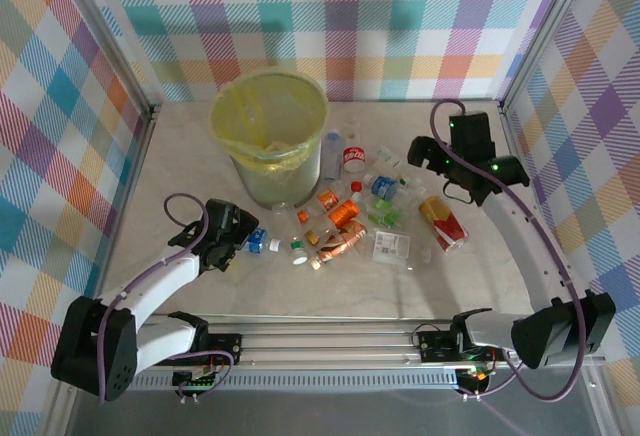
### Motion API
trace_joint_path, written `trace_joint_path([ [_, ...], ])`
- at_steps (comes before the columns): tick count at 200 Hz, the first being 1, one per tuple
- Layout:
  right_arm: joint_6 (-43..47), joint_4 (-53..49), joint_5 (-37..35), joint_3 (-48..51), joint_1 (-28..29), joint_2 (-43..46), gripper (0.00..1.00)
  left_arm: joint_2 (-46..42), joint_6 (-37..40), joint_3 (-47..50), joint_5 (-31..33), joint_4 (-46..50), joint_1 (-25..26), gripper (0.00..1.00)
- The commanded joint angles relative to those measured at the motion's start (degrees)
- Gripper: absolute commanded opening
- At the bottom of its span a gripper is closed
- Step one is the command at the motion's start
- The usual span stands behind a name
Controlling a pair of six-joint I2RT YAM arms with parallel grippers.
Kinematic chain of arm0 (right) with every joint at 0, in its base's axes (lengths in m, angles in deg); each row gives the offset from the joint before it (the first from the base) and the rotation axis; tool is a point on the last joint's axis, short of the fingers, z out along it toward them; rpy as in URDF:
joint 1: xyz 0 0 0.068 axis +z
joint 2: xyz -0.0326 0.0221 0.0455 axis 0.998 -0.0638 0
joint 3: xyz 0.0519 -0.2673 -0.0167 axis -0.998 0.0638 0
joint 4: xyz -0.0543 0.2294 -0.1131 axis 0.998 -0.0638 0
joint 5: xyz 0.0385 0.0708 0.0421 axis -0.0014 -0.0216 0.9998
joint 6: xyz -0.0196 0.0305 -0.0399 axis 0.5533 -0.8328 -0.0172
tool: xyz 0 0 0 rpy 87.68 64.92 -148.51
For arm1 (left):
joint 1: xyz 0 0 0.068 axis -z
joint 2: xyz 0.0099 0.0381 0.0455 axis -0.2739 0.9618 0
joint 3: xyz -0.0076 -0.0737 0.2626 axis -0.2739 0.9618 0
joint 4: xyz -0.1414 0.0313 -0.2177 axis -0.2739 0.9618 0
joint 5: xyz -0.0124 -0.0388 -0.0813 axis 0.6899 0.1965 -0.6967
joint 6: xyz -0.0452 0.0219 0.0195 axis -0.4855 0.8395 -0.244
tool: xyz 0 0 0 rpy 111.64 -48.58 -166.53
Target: Put the plastic bottles in the bin
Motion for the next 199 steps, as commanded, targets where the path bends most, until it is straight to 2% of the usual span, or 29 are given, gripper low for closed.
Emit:
trace_joint_path([
  [1,-1.2,-0.5,1.4,3.2,-2.3,1.5,1.0,1.9,-0.2,-1.0,0.8,-3.2,0.7,1.0],
  [47,-0.4,-0.9,4.7,7.1,-4.2,1.3,1.0,4.2,-0.4,-0.4,3.8,-4.2,0.6,1.0],
  [99,-1.0,-1.6,3.9,8.0,-4.2,0.1,1.0,6.6,-1.3,0.3,7.2,-5.7,0.7,0.98],
  [144,-1.7,-1.8,3.4,9.2,-4.2,-1.5,1.0,10.6,-2.3,-0.6,7.5,-7.4,0.6,0.82],
  [199,-2.1,-1.7,3.1,9.9,-4.2,-0.8,1.0,7.9,-1.3,-3.3,11.8,-1.6,0.3,0.48],
])
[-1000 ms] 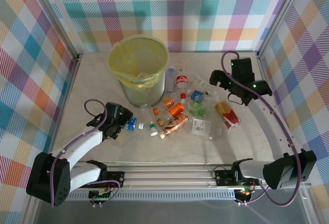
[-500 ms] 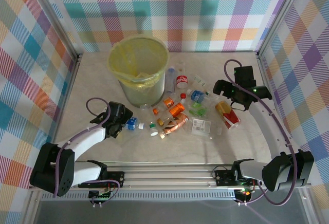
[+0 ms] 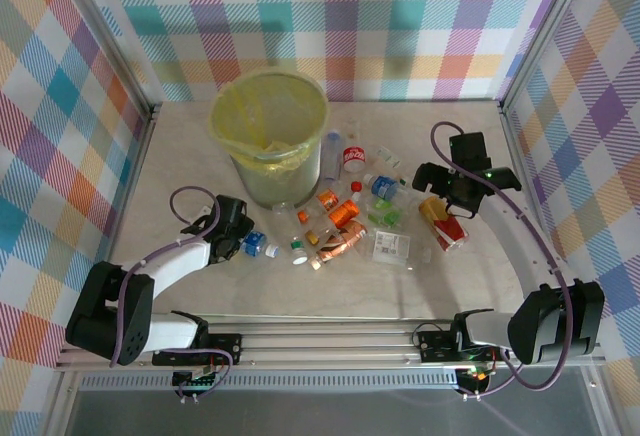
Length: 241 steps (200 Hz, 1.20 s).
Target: Put the plastic bottles in the bin
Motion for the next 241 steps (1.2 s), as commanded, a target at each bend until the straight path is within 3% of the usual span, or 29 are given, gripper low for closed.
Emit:
trace_joint_path([
  [1,-0.9,-0.7,-0.5,0.4,-0.3,0.7,1.0,-2.0,0.9,-2.2,4.2,4.9,0.3,0.47],
  [28,-1.8,-1.3,-0.6,0.1,-0.2,0.8,1.0,-6.0,3.8,-5.5,8.1,14.2,-0.1,0.37],
  [65,-1.5,-0.4,1.9,0.3,-0.3,2.2,1.0,-13.6,9.2,-10.2,12.2,22.5,-0.5,0.35],
  [101,-0.3,-1.0,4.9,-0.8,-0.3,2.7,1.0,-22.2,19.5,-16.3,16.7,26.2,-0.6,0.34],
  [136,0.8,-1.1,6.0,-0.9,-0.3,2.8,1.0,-26.1,30.3,-24.3,16.6,24.4,-0.6,0.3],
  [184,0.6,0.1,5.9,-0.3,-0.3,3.1,1.0,-21.5,44.8,-36.0,10.3,13.7,-0.6,0.3],
  [241,-0.2,-0.2,5.6,-0.5,-0.3,2.5,1.0,-2.4,57.6,-53.4,-1.3,3.7,-0.6,0.3],
])
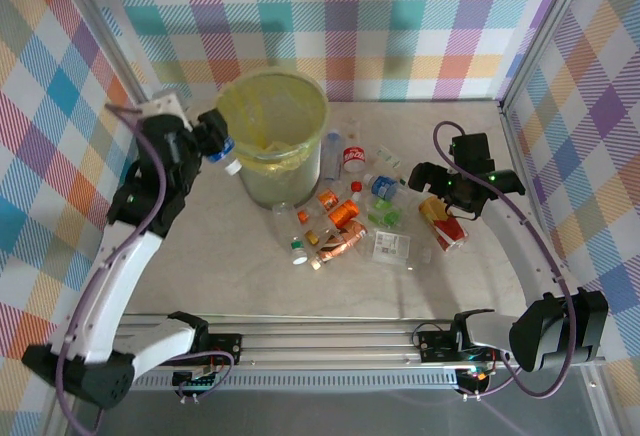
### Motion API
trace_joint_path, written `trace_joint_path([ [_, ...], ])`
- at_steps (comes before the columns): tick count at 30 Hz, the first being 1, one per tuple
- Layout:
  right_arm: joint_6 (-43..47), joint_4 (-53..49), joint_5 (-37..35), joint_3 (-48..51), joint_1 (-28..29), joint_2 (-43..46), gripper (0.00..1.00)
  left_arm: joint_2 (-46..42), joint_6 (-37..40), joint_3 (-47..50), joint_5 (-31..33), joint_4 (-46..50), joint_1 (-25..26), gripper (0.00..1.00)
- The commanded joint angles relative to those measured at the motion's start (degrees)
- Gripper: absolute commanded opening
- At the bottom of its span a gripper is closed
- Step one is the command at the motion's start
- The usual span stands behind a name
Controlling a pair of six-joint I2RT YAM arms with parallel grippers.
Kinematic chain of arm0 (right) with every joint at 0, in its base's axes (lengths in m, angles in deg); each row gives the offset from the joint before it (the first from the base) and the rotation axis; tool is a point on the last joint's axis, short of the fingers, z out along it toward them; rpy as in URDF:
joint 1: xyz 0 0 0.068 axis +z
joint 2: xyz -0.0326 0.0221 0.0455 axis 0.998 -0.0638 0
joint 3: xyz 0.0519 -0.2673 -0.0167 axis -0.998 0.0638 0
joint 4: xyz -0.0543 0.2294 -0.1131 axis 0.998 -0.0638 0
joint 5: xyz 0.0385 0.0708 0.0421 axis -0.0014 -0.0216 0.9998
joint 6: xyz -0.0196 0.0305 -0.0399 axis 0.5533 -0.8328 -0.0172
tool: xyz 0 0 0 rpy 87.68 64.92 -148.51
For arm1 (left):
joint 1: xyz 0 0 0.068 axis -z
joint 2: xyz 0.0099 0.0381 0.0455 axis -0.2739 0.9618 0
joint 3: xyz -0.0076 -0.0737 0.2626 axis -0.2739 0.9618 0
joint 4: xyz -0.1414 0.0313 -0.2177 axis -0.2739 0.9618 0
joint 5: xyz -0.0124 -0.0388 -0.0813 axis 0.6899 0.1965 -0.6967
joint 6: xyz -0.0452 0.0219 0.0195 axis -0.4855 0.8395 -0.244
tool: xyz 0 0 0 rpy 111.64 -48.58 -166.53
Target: Put the plastic bottles in the bin
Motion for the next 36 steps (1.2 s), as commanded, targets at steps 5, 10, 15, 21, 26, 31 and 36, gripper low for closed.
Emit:
trace_joint_path([
  [5,-0.2,-0.1,0.4,-0.8,-0.4,0.5,1.0,16.0,13.0,-14.5,-10.9,-8.0,-0.4,0.3],
  [10,-0.3,0.4,0.8,-0.3,-0.4,1.1,1.0,26.4,16.8,-23.7,-16.7,-6.2,-0.4,0.3],
  [15,-0.5,-0.4,-0.1,-0.6,-0.4,1.0,1.0,33.4,23.4,-30.4,-20.5,1.4,-0.5,0.31],
  [21,-1.2,-0.8,-0.7,-0.4,-0.4,1.2,1.0,38.6,29.9,-36.1,-25.7,10.9,-1.6,0.33],
  [26,-1.9,-0.3,-0.5,-0.1,-0.4,1.0,1.0,41.0,33.2,-37.5,-28.7,16.4,-2.1,0.34],
  [31,-2.1,-0.3,-0.3,-0.2,-0.4,0.9,1.0,43.8,36.1,-38.4,-28.0,20.2,-2.4,0.36],
  [36,-2.2,-0.4,-0.6,-0.2,-0.4,0.9,1.0,46.5,37.4,-39.2,-27.0,22.8,-2.4,0.39],
])
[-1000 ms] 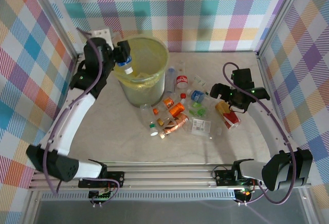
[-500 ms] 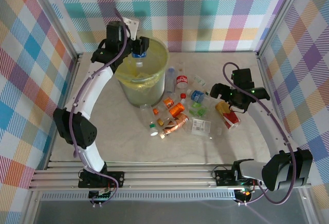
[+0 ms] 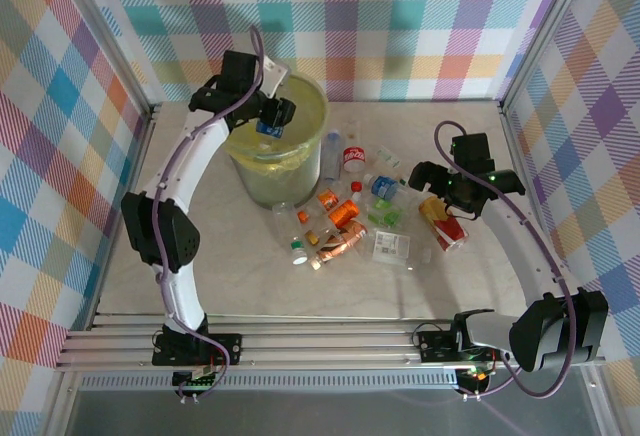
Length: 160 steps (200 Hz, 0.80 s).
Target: Put the plastic bottles in the bin
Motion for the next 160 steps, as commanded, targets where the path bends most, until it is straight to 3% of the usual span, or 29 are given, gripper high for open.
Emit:
trace_joint_path([
  [1,-0.6,-0.6,-0.5,-0.2,-0.4,0.8,1.0,1.8,2.5,-2.1,0.1,3.8,-0.5,0.39],
  [41,-1.1,-0.5,-0.6,-0.1,-0.4,0.7,1.0,4.3,2.9,-2.4,1.3,5.0,-0.6,0.43],
  [84,-1.2,-0.3,-0.4,0.2,-0.4,0.8,1.0,7.5,3.6,-4.2,2.3,7.1,-0.5,0.54],
  [160,-0.5,-0.2,-0.3,-0.5,-0.4,1.5,1.0,7.6,2.8,-8.8,3.7,8.7,-0.5,0.91],
])
